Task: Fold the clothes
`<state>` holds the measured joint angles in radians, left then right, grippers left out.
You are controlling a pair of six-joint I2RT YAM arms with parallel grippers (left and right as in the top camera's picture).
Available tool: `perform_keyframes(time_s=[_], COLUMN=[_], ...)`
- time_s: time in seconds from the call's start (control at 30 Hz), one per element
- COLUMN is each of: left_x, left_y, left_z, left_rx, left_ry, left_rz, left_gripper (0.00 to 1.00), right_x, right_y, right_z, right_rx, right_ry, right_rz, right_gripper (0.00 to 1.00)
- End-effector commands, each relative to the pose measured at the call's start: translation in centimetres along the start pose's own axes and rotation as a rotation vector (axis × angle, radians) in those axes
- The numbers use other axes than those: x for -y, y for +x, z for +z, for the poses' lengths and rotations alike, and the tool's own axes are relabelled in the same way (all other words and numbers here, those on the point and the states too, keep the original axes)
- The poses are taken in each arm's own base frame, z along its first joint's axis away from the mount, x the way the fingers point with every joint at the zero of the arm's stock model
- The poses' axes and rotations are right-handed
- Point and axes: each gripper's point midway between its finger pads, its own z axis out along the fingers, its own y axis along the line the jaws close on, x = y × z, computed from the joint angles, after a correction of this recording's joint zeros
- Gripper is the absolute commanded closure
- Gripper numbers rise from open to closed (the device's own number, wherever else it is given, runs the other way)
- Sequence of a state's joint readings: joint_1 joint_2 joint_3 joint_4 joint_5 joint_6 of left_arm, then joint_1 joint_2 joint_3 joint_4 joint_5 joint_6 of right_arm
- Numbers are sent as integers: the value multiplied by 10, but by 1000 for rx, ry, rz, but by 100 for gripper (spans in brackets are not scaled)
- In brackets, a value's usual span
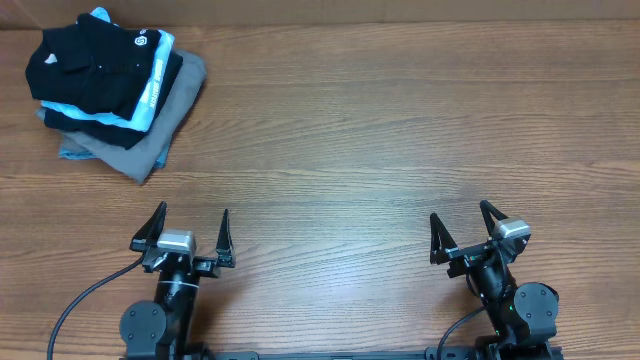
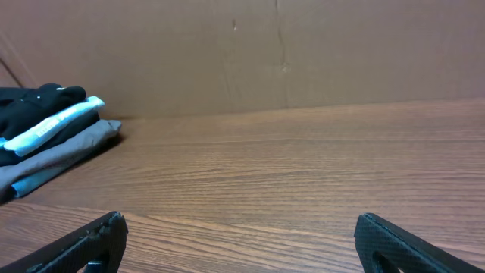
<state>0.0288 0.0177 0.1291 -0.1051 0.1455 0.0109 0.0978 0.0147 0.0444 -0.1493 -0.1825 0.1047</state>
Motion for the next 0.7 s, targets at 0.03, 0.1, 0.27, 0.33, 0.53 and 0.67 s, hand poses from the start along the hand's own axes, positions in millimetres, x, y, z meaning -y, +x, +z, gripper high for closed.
perform_keyframes(time_s=[0.03, 0.1, 0.27, 0.33, 0.53, 0.67], left_x=[-9, -10, -10, -10, -10, -10], left_y=[21, 35, 48, 48, 48, 48], left_z=[5, 8, 7, 7, 7, 7], left_rx=[-2, -15, -73, -73, -73, -73], left_ry=[-49, -48, -50, -51, -51, -51], left_rz=[8, 7, 0, 0, 0, 0], left_gripper=[0, 0, 0, 0, 0, 0], right_x=[2, 2, 2, 2, 2, 2], right_y=[-3, -3, -3, -3, -3, -3], right_z=[-1, -1, -1, -1, -1, -1], right_rx=[17, 17, 17, 17, 17, 17], right_ry=[8, 8, 8, 8, 8, 8], right_rz=[1, 1, 1, 1, 0, 1], right_gripper=[0, 0, 0, 0, 0, 0])
